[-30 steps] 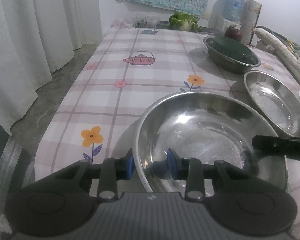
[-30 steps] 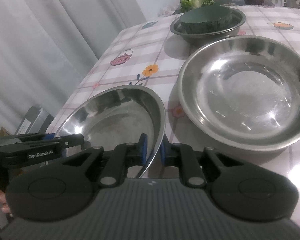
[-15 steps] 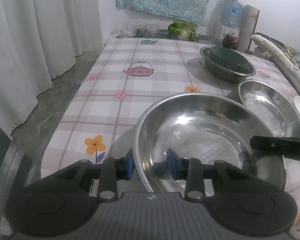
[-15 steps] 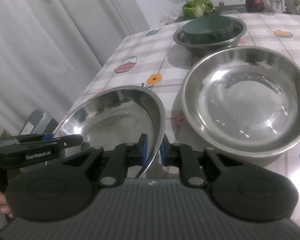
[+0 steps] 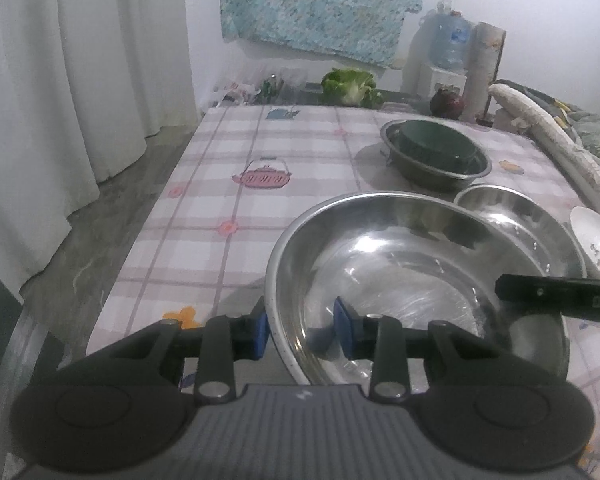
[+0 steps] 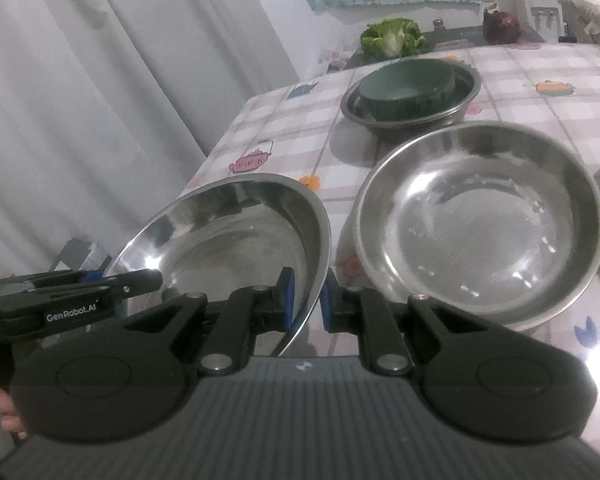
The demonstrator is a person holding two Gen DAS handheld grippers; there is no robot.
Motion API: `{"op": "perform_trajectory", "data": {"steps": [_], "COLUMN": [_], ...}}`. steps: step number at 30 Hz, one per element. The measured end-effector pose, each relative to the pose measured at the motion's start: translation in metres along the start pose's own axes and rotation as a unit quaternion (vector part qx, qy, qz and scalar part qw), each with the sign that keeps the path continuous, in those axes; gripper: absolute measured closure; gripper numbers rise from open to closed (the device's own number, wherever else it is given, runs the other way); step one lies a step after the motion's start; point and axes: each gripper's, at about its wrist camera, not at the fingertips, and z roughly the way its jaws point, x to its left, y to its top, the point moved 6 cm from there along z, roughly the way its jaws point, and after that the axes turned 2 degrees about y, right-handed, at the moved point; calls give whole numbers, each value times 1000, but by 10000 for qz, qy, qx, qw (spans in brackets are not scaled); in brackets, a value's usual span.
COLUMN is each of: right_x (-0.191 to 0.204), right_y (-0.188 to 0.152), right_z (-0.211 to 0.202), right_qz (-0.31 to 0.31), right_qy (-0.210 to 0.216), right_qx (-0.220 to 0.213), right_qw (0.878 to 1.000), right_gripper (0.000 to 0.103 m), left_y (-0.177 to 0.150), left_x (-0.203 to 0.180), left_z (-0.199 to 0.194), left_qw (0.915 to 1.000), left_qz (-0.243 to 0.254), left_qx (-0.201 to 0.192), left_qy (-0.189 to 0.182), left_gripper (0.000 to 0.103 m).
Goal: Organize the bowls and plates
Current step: 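Lift the large steel plate with both grippers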
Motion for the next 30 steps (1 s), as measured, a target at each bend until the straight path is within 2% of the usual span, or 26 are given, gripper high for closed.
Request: {"op": "perform_trajectory", "data": {"steps": [17, 30], "right_x": [-50, -110], "right_y": [24, 28], "right_z": [-47, -76], "right_qz": [244, 554], "right_qy": [-302, -645], "right_qx": [-426, -553], "right_qw": [9983, 9948], "right_gripper": [90, 90], "left_y": [39, 51], "left_x": [-67, -133], "left_z": [1, 27], "left_qw": [9982, 9953], "left_qz": [334, 669], "left_qx": [-323, -179], "left_qy": [-370, -673], "left_gripper": [68, 68]}}
